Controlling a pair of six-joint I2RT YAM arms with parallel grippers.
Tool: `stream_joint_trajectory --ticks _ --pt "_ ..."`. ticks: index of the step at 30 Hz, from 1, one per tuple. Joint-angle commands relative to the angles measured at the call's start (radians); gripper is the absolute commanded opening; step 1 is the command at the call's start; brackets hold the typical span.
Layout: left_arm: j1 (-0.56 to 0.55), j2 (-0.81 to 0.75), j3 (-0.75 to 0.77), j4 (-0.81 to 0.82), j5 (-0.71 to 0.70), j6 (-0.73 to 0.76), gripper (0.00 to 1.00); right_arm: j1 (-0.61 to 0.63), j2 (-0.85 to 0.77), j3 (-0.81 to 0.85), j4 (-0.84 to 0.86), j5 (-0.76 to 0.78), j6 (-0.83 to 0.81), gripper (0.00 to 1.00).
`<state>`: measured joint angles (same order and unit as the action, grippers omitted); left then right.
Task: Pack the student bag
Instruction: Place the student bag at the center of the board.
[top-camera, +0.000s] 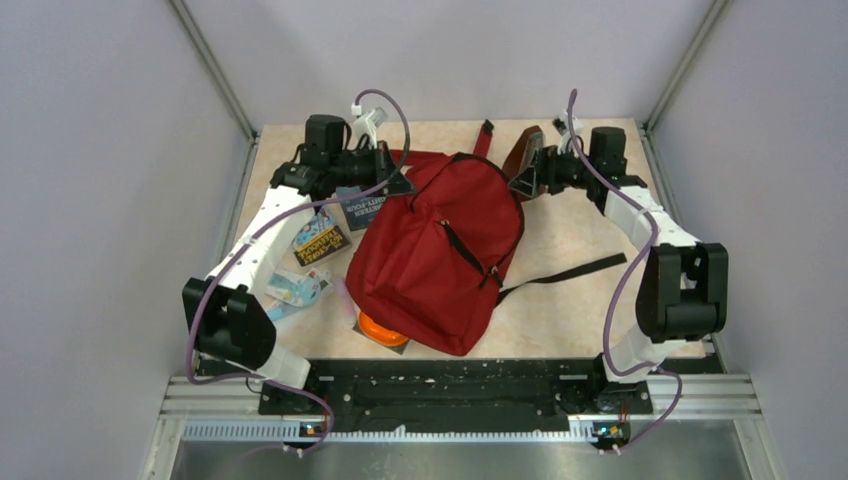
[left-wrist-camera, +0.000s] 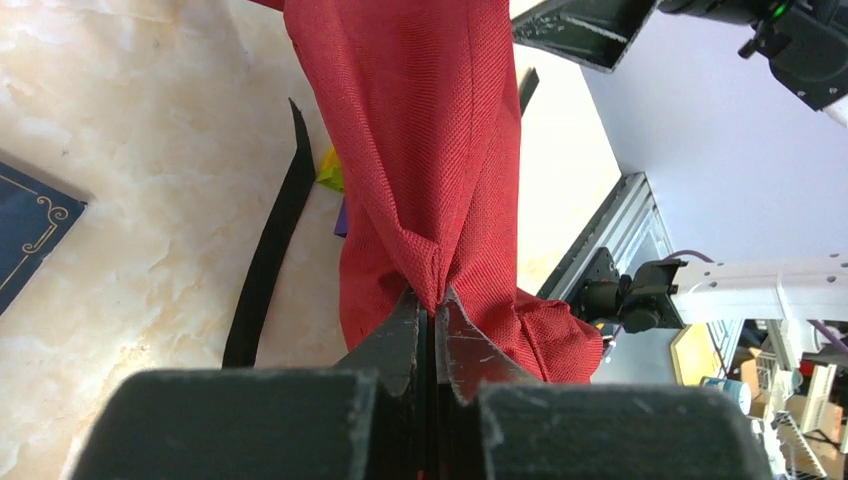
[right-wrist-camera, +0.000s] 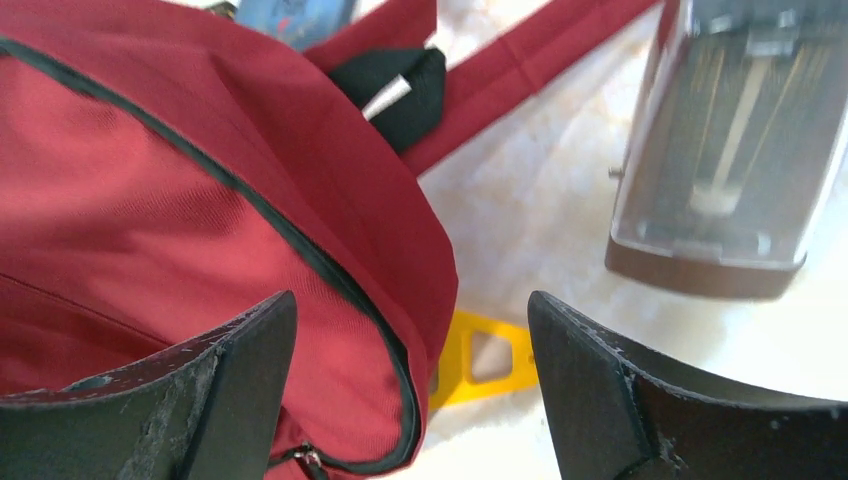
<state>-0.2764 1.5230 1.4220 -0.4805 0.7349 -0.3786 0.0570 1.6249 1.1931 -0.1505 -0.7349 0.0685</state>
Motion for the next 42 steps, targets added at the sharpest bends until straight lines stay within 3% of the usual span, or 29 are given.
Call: stream_joint_trajectory --ticks 1,10,12,15,17,19,20,27,30,35,38,42 --pt "-0.03 -0.016 0.089 -0.03 0.003 0.074 0.0 0.016 0.036 0.023 0.212 -0.102 0.036 0.83" --pt "-0.043 -0.006 0.12 -0.021 -0.026 0.084 0.0 0.087 0.102 0.106 0.156 -0.122 -0.031 0.8" --pt "-0.043 0.006 0.139 -0.017 -0.023 0.084 0.0 0.108 0.089 0.088 0.154 -0.124 -0.028 0.76" --pt "-0.045 0.029 0.171 -0.013 -0.017 0.083 0.0 0.126 0.055 0.052 0.156 -0.105 0.008 0.56" --pt "-0.046 0.047 0.19 0.004 -0.022 0.075 0.0 0.127 0.018 0.019 0.138 0.016 0.02 0.35" --pt "-0.047 0.07 0.215 0.04 -0.028 0.05 0.0 0.127 -0.022 -0.001 0.067 0.13 -0.009 0.06" --pt "-0.049 0.083 0.229 0.061 -0.032 0.037 0.0 0.128 -0.041 -0.001 0.022 0.167 -0.026 0.0" --pt "-0.11 0.203 0.342 0.106 -0.219 0.056 0.03 0.127 -0.242 -0.014 -0.245 0.582 -0.007 0.0" --pt "-0.127 0.25 0.381 0.112 -0.279 0.056 0.14 0.128 -0.329 -0.061 -0.314 0.679 0.048 0.0" --pt "-0.133 0.276 0.435 0.091 -0.399 0.048 0.75 0.127 -0.463 -0.176 -0.366 0.861 0.248 0.0" --pt "-0.133 0.223 0.414 0.065 -0.559 0.09 0.86 0.127 -0.522 -0.238 -0.401 0.993 0.341 0.0" --pt "-0.128 0.119 0.319 0.045 -0.622 0.126 0.91 0.129 -0.541 -0.286 -0.381 1.033 0.37 0.0"
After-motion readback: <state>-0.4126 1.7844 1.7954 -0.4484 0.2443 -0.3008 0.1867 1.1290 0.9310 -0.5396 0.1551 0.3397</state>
